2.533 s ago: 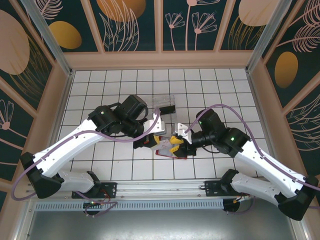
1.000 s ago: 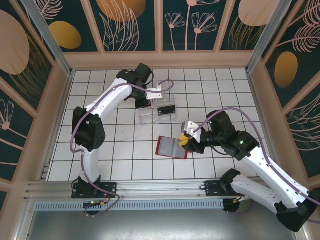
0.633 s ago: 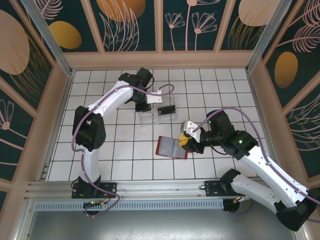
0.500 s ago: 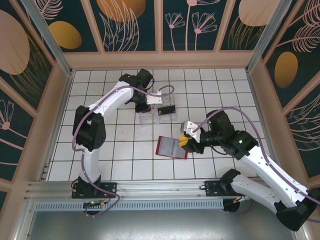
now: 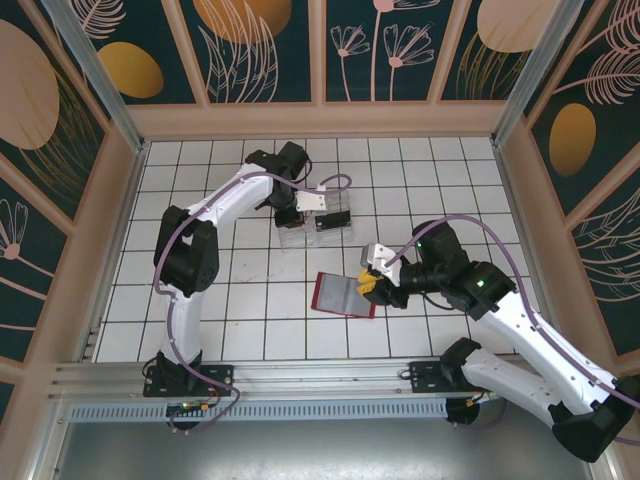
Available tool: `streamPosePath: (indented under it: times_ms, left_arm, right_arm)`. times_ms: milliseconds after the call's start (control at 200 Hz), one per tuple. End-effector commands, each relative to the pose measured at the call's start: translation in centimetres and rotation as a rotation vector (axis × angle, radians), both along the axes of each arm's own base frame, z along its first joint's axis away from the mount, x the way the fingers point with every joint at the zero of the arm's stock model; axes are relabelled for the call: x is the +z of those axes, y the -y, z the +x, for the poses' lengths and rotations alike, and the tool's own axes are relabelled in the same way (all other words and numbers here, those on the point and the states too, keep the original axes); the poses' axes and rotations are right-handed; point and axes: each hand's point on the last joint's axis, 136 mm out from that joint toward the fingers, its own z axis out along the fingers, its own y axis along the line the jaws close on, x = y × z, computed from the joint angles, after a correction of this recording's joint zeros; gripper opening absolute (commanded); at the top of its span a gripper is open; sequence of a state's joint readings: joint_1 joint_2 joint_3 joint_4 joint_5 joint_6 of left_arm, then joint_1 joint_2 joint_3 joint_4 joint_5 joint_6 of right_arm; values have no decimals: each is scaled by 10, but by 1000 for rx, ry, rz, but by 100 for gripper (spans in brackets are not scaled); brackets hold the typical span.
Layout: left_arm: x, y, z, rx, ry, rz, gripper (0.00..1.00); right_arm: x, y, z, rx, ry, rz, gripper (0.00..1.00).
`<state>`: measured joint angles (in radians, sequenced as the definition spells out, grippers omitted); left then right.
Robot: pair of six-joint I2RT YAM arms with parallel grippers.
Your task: Take the credit cards out of the card holder
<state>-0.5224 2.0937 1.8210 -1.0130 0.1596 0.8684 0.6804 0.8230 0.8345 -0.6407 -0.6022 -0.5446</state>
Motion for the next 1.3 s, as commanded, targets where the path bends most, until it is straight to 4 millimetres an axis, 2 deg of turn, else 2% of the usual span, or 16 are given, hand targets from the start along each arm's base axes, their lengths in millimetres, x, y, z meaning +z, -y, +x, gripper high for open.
streamPosePath:
  times_ms: [0,405,791,1081,1216,1296]
  left_arm:
    - [7,9,6,-32,12,-46,0]
    - [4,16,3,-57,17,-103,0]
    - [-10,4,-3,-35,-15,-92,0]
    - [-16,-5,-4,-18,-2,-74,20]
    - [-10,-8,-2,-4,23,-70,26]
    - [0,-5,11,11,89,-84,30]
  right_arm:
    - [-6,2,-5,14,-19,-4,25]
    - [-8,3,-6,15,-27,-8,25]
    - [-8,2,-6,21,-32,-6,24]
    - [-8,1,-7,25,-38,-8,24]
    - [-8,1,-6,25,-39,-8,24]
    - [-8,1,-6,23,-41,-8,24]
